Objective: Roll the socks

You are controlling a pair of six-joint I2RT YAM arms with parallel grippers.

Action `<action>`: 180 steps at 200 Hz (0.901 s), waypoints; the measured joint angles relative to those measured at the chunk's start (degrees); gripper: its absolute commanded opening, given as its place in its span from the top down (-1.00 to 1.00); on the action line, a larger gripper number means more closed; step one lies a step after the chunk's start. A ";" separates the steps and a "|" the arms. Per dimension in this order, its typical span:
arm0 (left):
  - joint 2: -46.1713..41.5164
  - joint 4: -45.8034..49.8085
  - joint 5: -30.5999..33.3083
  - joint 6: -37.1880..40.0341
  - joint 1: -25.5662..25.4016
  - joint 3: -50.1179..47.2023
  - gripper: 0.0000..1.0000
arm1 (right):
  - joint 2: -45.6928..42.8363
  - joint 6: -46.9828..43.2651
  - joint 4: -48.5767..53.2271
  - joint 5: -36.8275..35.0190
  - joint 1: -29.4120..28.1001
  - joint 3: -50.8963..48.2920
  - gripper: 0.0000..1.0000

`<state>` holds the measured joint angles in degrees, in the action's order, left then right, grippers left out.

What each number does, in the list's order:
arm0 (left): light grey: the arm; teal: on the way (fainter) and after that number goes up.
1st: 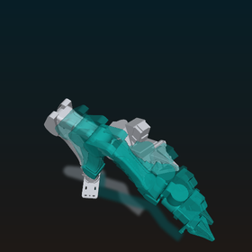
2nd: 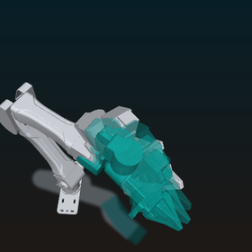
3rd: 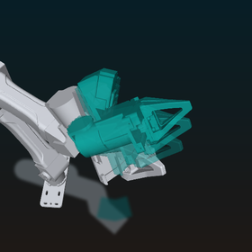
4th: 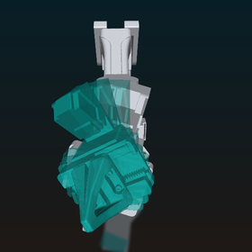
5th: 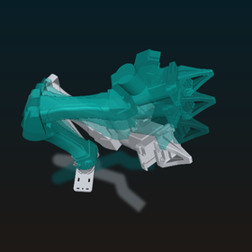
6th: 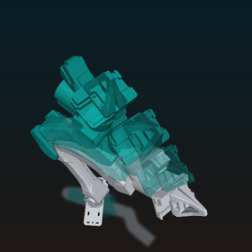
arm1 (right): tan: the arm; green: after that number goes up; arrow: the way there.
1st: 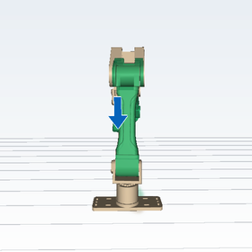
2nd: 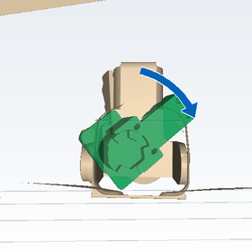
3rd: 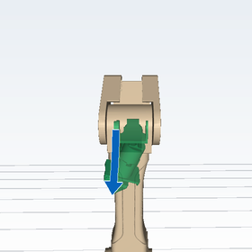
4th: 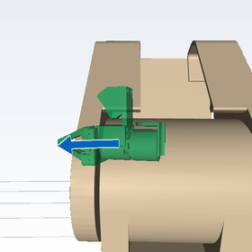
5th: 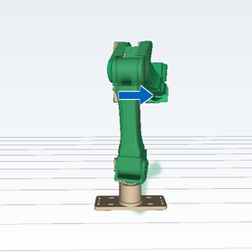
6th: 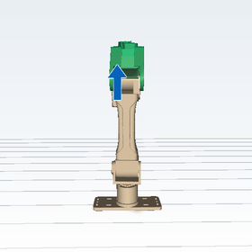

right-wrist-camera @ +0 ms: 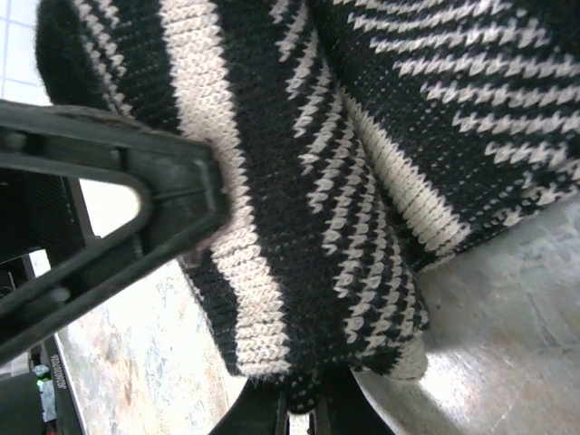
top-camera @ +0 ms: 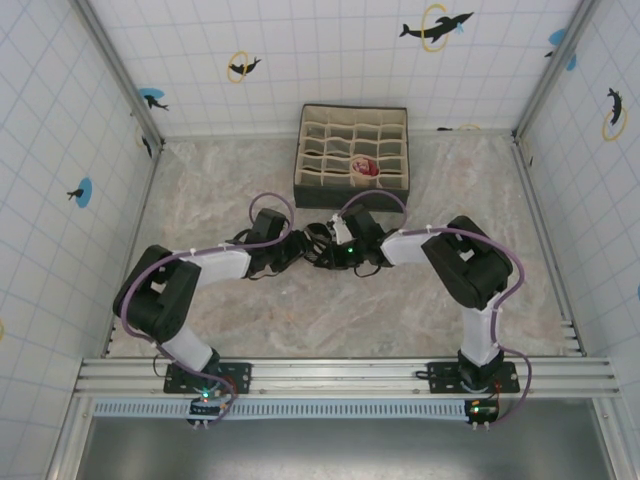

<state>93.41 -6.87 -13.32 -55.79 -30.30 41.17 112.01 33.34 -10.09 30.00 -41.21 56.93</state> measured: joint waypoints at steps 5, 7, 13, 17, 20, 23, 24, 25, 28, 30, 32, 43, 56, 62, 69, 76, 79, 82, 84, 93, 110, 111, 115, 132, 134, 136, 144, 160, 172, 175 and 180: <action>0.17 -0.15 0.20 -0.09 0.00 0.00 -0.29 | 0.00 -0.42 0.48 -0.13 -0.04 0.24 1.00; 0.22 -0.20 0.22 -0.20 0.00 0.00 -0.27 | 0.00 -0.55 0.68 -0.15 -0.04 0.37 1.00; 0.44 -0.59 0.37 -0.35 0.00 0.02 -0.23 | 0.07 -0.92 1.25 -0.17 -0.07 0.66 1.00; 0.61 -0.85 0.42 -0.48 0.00 0.04 -0.19 | 0.11 -1.14 1.55 -0.20 -0.07 0.83 1.00; 0.76 -1.03 0.42 -0.66 0.00 0.04 -0.16 | 0.13 -1.31 1.77 -0.17 -0.07 0.98 1.00; 0.87 -1.27 0.37 -0.68 0.00 0.04 -0.13 | 0.17 -1.46 1.97 -0.20 -0.04 1.11 1.00; 0.96 -1.40 0.39 -0.83 0.00 0.04 -0.11 | 0.20 -1.49 2.05 -0.20 -0.07 1.16 1.00; 1.01 -1.42 0.39 -0.94 0.00 0.07 -0.10 | 0.20 -1.51 2.14 -0.17 -0.04 1.22 1.00; 1.20 -1.46 0.37 -0.98 0.04 0.15 -0.06 | 0.22 -1.68 2.32 -0.17 -0.07 1.33 1.00; 1.33 -1.60 0.37 -1.22 0.04 0.20 -0.04 | 0.24 -1.81 2.43 -0.20 -0.07 1.44 1.00; 1.46 -1.68 0.37 -1.36 0.07 0.22 -0.01 | 0.24 -1.90 2.54 -0.20 -0.07 1.49 1.00; 2.27 -2.29 0.24 -1.53 0.15 0.55 0.12 | 0.24 -2.36 2.86 -0.22 -0.09 1.68 0.99; 3.19 -2.73 -0.20 -1.81 0.26 1.14 0.33 | 0.26 -3.02 3.06 -0.35 -0.15 1.81 0.93; 3.50 -2.82 -0.50 -1.88 0.37 1.42 0.44 | 0.26 -3.30 3.06 -0.44 -0.22 1.84 0.89; 3.72 -2.95 -0.87 -1.99 0.48 1.68 0.57 | 0.26 -3.80 3.08 -0.70 -0.33 1.88 0.81; 3.85 -2.93 -1.18 -2.14 0.59 1.95 0.70 | 0.22 -4.33 3.10 -1.18 -0.48 1.90 0.71; 3.89 -2.84 -1.25 -2.29 0.68 2.10 0.74 | 0.15 -4.52 3.17 -1.51 -0.57 1.88 0.67; 3.89 -2.84 -1.46 -2.12 0.72 2.14 0.80 | 0.09 -4.92 3.21 -1.81 -0.68 1.90 0.62; 3.91 -2.80 -1.55 -2.29 0.76 2.19 0.83 | 0.07 -5.09 3.23 -2.01 -0.74 1.90 0.58; 4.09 -2.56 -2.01 -2.21 0.87 2.54 0.95 | -0.50 -5.95 4.11 -3.39 -1.18 1.88 0.44; 4.55 -2.16 -2.99 -1.42 1.11 3.32 1.00 | -2.34 -8.59 6.14 -6.73 -2.58 1.25 0.13; 4.57 -2.12 -3.06 -1.40 1.11 3.39 1.00 | -2.56 -8.52 6.23 -7.02 -2.75 1.14 0.13; 4.68 -1.99 -3.45 -1.18 1.11 3.48 1.00 | -3.39 -8.85 6.78 -8.41 -3.17 0.76 0.08; 4.96 -1.75 -5.42 -0.55 1.42 3.65 1.00 | -7.89 -11.78 7.89 -13.14 -5.62 -1.53 -0.10; 4.98 -1.73 -5.75 -0.39 1.46 3.65 1.00 | -8.72 -11.93 8.09 -14.12 -6.03 -1.88 -0.13; 5.01 -1.68 -6.01 -0.15 1.49 3.65 1.00 | -9.16 -12.22 8.20 -14.58 -6.29 -2.10 -0.14; 5.01 -1.40 -7.23 0.37 1.49 3.65 1.00 | -11.82 -13.88 8.28 -17.27 -7.69 -3.34 -0.20; 5.01 -0.76 -9.73 1.90 1.36 3.63 1.00 | -17.07 -16.76 8.11 -23.15 -10.49 -5.86 -0.30; 5.01 -0.15 -11.17 3.06 1.07 3.63 1.00 | -20.28 -19.26 7.69 -28.24 -12.76 -7.85 -0.38; 5.01 -0.02 -11.50 3.34 0.96 3.65 1.00 | -20.87 -19.87 7.50 -29.35 -13.35 -8.28 -0.39; 5.01 0.28 -12.13 3.80 0.68 3.65 1.00 | -21.79 -21.00 7.26 -31.54 -14.25 -9.05 -0.40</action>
<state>98.41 -6.59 -25.45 -51.99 -29.63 44.82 90.21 12.34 -2.83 -1.54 -55.46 47.88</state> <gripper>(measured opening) 0.120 0.682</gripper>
